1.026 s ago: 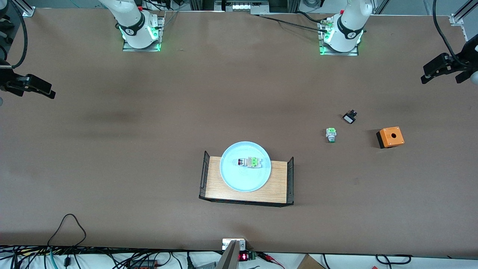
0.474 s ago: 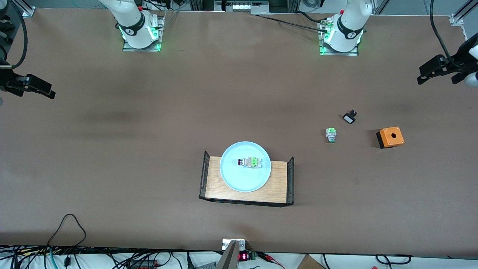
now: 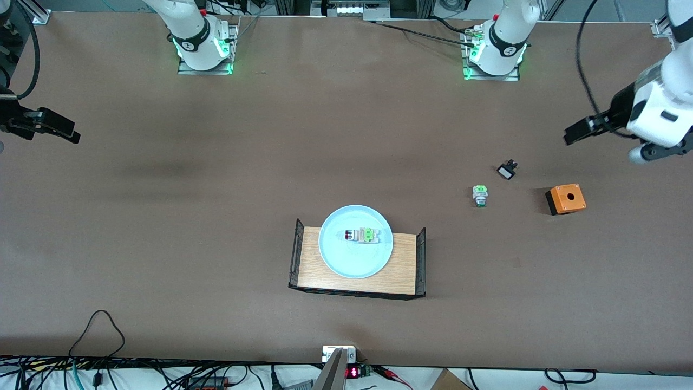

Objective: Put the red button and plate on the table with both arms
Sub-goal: 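Reach the left gripper toward the switch on the blue plate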

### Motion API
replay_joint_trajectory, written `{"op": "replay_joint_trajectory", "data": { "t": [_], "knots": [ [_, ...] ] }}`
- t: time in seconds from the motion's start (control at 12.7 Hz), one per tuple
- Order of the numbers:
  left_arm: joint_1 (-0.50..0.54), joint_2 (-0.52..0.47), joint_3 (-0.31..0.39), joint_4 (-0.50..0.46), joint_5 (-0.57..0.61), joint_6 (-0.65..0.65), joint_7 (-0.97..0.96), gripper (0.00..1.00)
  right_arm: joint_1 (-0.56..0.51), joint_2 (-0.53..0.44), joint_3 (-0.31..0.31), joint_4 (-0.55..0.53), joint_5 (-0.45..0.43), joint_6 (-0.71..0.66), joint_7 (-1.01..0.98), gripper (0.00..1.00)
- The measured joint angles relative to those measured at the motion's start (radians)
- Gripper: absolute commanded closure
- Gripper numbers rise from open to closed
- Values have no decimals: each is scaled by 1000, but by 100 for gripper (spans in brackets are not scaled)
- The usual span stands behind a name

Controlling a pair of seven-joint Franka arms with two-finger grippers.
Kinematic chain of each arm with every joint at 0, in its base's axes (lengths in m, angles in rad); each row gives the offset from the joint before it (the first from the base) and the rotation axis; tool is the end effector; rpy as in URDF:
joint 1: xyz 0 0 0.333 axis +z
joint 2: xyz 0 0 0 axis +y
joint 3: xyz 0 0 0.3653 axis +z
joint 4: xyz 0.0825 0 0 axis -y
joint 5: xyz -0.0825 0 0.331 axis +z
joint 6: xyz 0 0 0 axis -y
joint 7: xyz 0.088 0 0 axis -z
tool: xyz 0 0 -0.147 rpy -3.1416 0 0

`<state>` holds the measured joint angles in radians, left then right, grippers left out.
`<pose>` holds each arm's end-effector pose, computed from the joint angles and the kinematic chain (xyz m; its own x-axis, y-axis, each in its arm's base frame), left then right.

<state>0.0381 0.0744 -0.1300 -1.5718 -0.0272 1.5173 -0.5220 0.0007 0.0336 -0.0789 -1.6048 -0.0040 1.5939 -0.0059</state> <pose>0.5116 -0.0486 0.5918 0.9004 0.4154 -0.1292 0.4149 -0.9093 -0.0319 0.5103 -0.0398 0.6046 0.9964 -0.0721 -0.0444 -0.0719 -0.9974 0.0064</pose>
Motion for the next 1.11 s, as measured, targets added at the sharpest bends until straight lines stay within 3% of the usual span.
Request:
{"op": "replay_joint_trajectory", "data": {
  "t": [0.55, 1.11],
  "knots": [
    [-191, 290, -30, 282, -19, 72, -747, 0, 0, 0, 0, 1, 0, 0, 0, 0],
    [-324, 538, -21, 529, -19, 280, -1259, 0, 0, 0, 0, 1, 0, 0, 0, 0]
  ]
}}
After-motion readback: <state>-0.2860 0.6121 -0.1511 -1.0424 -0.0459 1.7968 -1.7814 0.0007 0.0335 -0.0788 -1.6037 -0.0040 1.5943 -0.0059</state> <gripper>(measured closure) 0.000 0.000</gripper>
